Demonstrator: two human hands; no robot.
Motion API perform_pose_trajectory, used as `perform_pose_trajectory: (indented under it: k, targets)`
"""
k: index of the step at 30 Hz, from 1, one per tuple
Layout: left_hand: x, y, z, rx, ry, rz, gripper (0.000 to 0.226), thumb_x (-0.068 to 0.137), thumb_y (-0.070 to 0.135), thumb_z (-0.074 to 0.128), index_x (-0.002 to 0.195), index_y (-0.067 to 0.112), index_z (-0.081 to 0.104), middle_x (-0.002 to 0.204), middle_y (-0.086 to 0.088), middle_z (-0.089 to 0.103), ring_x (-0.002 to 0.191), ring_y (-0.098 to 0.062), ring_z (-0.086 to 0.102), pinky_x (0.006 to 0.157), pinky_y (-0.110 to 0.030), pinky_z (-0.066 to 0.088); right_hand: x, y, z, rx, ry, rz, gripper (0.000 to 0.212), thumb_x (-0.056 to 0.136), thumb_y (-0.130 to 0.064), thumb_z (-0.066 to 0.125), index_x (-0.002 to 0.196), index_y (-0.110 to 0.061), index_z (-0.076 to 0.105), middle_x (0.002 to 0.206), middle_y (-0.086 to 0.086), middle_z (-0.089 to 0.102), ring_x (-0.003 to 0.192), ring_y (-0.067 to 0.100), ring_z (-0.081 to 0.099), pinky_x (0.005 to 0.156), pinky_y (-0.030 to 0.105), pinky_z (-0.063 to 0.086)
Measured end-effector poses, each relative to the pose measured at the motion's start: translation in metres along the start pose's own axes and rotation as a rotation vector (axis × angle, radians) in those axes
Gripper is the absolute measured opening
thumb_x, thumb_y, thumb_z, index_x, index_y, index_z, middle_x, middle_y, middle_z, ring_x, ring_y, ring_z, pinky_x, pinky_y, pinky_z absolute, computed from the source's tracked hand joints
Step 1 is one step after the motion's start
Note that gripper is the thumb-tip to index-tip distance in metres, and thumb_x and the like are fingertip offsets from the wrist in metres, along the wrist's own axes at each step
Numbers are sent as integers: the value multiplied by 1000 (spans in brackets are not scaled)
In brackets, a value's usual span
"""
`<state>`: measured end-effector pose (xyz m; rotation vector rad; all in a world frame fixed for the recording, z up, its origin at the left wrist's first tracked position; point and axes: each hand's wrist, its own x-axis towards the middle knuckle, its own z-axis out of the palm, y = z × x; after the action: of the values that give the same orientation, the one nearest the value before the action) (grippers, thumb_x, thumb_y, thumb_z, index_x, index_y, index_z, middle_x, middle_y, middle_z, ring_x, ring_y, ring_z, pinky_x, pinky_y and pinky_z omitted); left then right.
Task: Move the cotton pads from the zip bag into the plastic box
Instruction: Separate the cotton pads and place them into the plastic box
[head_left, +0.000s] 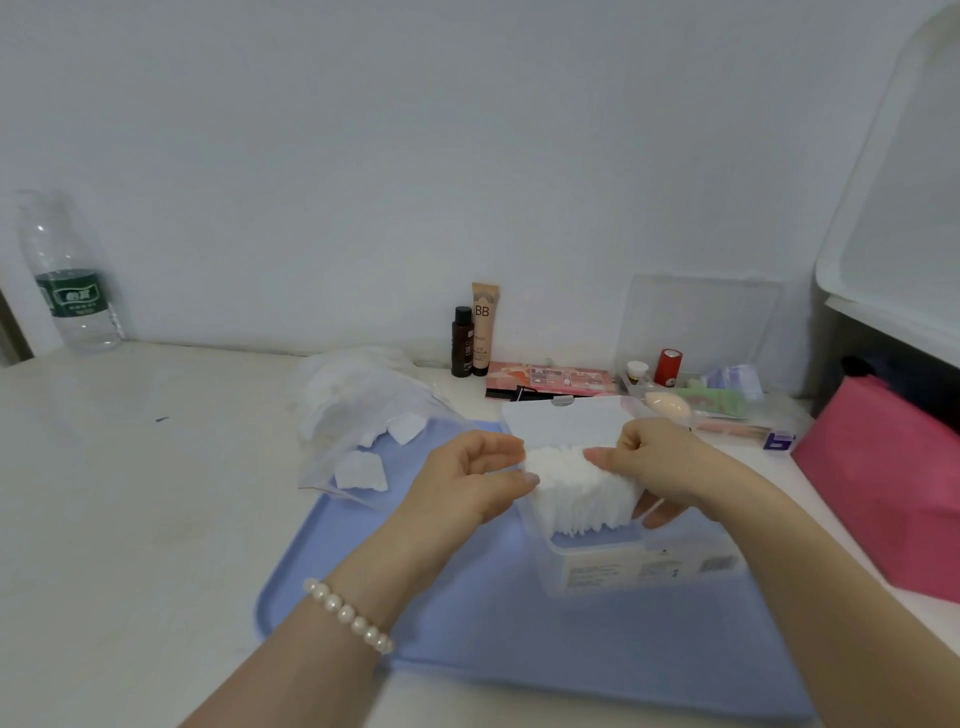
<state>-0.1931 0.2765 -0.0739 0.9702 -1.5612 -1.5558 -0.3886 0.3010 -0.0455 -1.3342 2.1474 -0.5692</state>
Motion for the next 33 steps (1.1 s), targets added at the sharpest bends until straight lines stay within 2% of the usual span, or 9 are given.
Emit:
perform_pose_trajectory:
  k: [5,8,11,17,22,24,26,29,33]
  targets:
    - [-8,15,-15,420,311,501,13,75,22,67,65,25,60,61,13,61,64,-4,57,65,-14,44,-5,-2,-6,-183,112,-6,50,86,-58,48,69,-11,45,81,13,66,74,28,67,69,38,58]
    - [-12,29,-45,682,573,771,11,66,39,61,59,33,55,71,19,51,78,1,40,74,-16,30,-18,-15,-16,-223,361,-161,51,85,-54,53,59,-12,40,62,9,56,63,27,59,65,37,49]
    - [-15,39,-79,826,603,620,14,56,43,72,56,40,58,95,22,45,102,-2,30,79,-18,14,-43,-40,-2,25,415,-448,41,84,-35,61,56,-15,40,56,12,48,58,31,50,58,35,42]
    - [-7,34,-102,1081,459,183,50,64,27,77,102,33,44,114,10,46,119,-17,35,82,-26,17,-57,-81,76,14,13,-629,20,95,-19,46,94,-16,66,88,7,67,79,20,60,73,29,45]
    - [-5,32,-109,726,619,294,5,82,23,64,79,26,60,92,14,59,106,-14,56,97,-31,33,-14,-108,122,-131,-34,-540,30,93,-16,46,120,-6,56,108,4,53,93,13,53,74,25,42]
    - [-1,29,-109,561,705,370,12,84,22,64,72,22,62,79,15,62,96,-15,61,94,-36,42,6,-126,139,-235,-80,-524,53,93,-15,49,143,-11,30,151,11,21,127,25,42,98,33,40]
    - [3,24,-108,470,765,393,19,84,19,65,67,23,59,72,18,60,87,-14,61,81,-26,44,18,-142,149,-309,-64,-514,74,90,-20,54,148,-20,8,156,13,-8,135,32,31,107,40,33]
    - [10,19,-108,392,788,395,24,83,15,66,64,25,56,70,18,59,78,-10,58,64,-4,38,32,-160,159,-298,7,-499,83,83,-18,61,147,-16,7,152,17,6,134,38,25,109,47,29]
    - [11,18,-110,331,764,400,20,83,19,67,65,24,59,73,16,63,77,0,58,62,0,38,39,-172,157,-152,86,-390,61,88,-20,56,139,-13,23,141,17,28,125,36,38,97,43,40]
